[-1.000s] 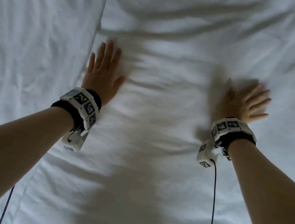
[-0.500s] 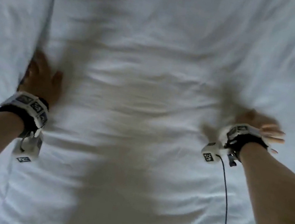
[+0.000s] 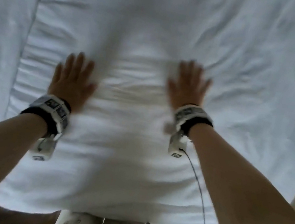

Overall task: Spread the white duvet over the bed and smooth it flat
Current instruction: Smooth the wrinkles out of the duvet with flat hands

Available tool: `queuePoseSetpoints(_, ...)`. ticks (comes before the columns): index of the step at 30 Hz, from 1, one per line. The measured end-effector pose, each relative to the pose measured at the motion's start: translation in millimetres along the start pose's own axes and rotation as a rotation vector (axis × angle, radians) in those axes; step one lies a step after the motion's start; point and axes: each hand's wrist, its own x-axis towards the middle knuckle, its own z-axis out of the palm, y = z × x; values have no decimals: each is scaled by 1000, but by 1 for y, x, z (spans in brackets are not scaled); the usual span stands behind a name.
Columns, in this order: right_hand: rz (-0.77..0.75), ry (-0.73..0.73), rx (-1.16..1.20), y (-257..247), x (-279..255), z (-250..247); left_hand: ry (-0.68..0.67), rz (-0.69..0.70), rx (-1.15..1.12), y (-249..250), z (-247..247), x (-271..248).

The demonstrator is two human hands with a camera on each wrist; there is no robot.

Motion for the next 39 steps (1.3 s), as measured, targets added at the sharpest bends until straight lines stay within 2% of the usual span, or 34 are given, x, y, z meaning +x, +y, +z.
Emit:
queuePoseSetpoints(3,777,84,222,108,-33,-3,74,-304,-34,-67,9,-51)
queuePoseSetpoints(4,918,98,261,131,-45,-8,67,-373,-58,-79,7,-61)
queuePoseSetpoints(5,949,95,253,139,-55,-12,59,-394,-82,-82,4,-66)
queuePoseSetpoints(6,886,92,219,136,-60,-12,63,-373,-104,-76,1,-66)
queuePoseSetpoints(8,645,101,169,104,-61,-4,100,-271,-125,-40,-3,-56)
queuePoseSetpoints(11,348,103,176,18,-55,4,144,-105,-151,38,-5,-41)
queuePoseSetpoints(13,61,69,148,-41,-59,7,107,7,-149,79,1,-38)
queuePoseSetpoints(15,-217,13,79,-70,-67,14,44,89,-122,90,14,-43)
queuePoseSetpoints(16,-256,-18,51,-64,-67,20,29,96,-112,84,22,-48)
queuePoseSetpoints(17,-199,-21,43,-48,-67,28,23,71,-110,71,30,-56)
queuePoseSetpoints(18,-69,-4,51,-21,-69,38,22,20,-111,54,37,-66)
queuePoseSetpoints(20,255,32,88,47,-84,50,23,-166,-108,8,49,-96)
queuePoseSetpoints(23,738,60,188,150,-134,43,38,-438,-163,-61,57,-146)
queuePoseSetpoints(25,884,64,196,182,-164,36,43,-472,-174,-85,60,-166)
queuePoseSetpoints(27,853,80,174,171,-178,38,47,-358,-184,-77,58,-169)
queuePoseSetpoints(30,663,147,217,95,-172,51,138,-176,-204,-21,53,-155)
queuePoseSetpoints(32,437,120,249,21,-176,60,135,-68,-200,24,50,-153)
queuePoseSetpoints(34,112,76,186,-38,-188,69,96,50,-134,47,60,-153)
queuePoseSetpoints(35,-9,35,141,-52,-196,76,49,78,-89,49,68,-156)
queuePoseSetpoints(36,-57,-4,98,-50,-204,86,3,95,-46,46,77,-162)
queuePoseSetpoints(37,-10,-19,84,-35,-214,96,-32,95,-21,37,86,-171)
queuePoseSetpoints(39,269,45,141,16,-237,113,-62,22,3,3,102,-194)
